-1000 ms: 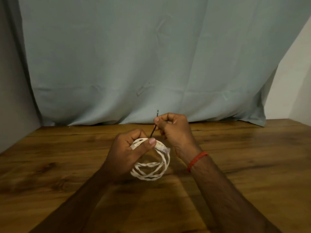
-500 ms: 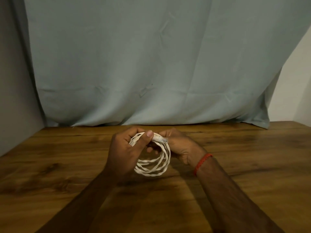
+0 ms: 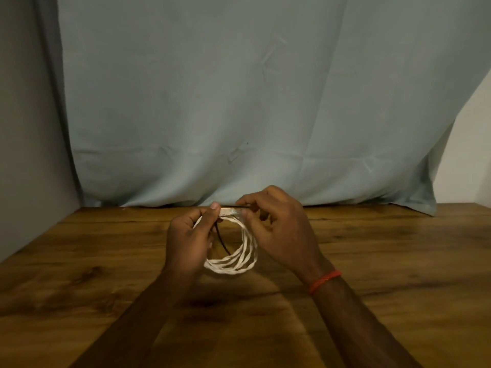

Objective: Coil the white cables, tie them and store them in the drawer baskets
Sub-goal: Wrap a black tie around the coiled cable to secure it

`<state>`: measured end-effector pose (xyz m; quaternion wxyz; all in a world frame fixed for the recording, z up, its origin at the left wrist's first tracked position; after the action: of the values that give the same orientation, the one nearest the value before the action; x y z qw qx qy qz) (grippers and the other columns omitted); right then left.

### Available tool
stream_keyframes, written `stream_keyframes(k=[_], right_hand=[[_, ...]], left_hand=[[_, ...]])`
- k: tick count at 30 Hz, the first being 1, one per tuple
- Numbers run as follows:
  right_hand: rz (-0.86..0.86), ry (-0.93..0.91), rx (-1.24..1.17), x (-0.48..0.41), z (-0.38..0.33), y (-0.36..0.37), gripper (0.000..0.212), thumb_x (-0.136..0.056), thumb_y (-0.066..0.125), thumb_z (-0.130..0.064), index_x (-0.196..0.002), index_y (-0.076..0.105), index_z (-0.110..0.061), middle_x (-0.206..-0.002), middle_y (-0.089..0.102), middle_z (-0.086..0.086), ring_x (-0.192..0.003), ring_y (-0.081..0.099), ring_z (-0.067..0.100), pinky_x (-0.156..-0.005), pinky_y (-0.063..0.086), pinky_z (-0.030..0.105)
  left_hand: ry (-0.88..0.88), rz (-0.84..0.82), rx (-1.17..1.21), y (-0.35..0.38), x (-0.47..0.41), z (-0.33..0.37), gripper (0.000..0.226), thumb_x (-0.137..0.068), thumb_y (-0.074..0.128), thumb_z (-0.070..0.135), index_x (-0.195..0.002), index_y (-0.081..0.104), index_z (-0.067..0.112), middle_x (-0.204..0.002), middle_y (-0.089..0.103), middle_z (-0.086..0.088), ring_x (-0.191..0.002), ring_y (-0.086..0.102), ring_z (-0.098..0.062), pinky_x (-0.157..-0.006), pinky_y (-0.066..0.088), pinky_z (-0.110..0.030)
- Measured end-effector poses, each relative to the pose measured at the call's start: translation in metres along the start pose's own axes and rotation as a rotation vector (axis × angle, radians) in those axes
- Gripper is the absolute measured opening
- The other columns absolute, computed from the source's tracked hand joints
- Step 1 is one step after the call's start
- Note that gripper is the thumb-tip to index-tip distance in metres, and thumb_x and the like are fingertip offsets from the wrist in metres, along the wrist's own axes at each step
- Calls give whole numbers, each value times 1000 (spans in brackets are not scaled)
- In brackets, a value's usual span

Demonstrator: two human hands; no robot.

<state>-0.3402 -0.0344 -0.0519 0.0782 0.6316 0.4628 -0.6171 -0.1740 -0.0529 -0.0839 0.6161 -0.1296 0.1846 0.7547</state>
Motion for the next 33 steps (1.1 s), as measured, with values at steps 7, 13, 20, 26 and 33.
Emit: stream_keyframes(k=[7, 13, 20, 26, 33], right_hand=[[-275, -306, 309, 8, -6, 10, 27, -85, 72, -23, -105, 71, -40, -100, 54, -3, -83, 48, 13, -50, 45, 37], [-197, -349, 195, 6, -6, 11, 20, -92, 61, -45, -101, 73, -31, -87, 55, -3, -82, 49, 14, -53, 43, 36], [-169, -298, 27, 5, -12, 15, 9, -93, 69, -27, -100, 75, -27, -92, 71, -10, -81, 57, 12, -66, 47, 30], [118, 270, -408, 3, -12, 9, 9, -83, 78, -9, -79, 71, -11, -66, 67, -1, -59, 61, 9, -56, 50, 24], [13, 811, -699, 0, 0, 12, 16, -76, 83, -2, -73, 69, -10, -60, 68, 5, -46, 58, 7, -49, 44, 19]], left_hand=[[-172, -48, 110, 3, 4, 2, 25, -95, 66, 23, -80, 73, 4, -46, 56, 5, -35, 43, -3, -38, 33, -15], [-152, -125, 113, 6, 7, 0, 32, -92, 67, 19, -62, 67, 8, -40, 52, 3, -32, 42, -5, -37, 34, -15], [-205, -105, 96, 7, 3, -10, 34, -94, 61, 5, -63, 75, 14, -60, 54, -10, -48, 44, -15, -52, 32, -23], [-7, -217, 47, 7, 9, 5, 42, -85, 65, 41, -68, 68, 3, -50, 53, -2, -38, 40, -8, -41, 31, -19], [273, -292, -193, 5, 16, 4, 8, -78, 83, 12, -75, 76, 15, -72, 75, 1, -64, 68, -6, -61, 52, -21]])
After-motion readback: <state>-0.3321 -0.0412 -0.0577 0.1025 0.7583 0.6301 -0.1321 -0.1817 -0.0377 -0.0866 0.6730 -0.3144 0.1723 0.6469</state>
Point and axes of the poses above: each hand's wrist, its own x-axis away from the middle knuckle, its own y-axis out of the palm, z = x × y, the point moved 1 cm from there along -x, towards the middle knuckle
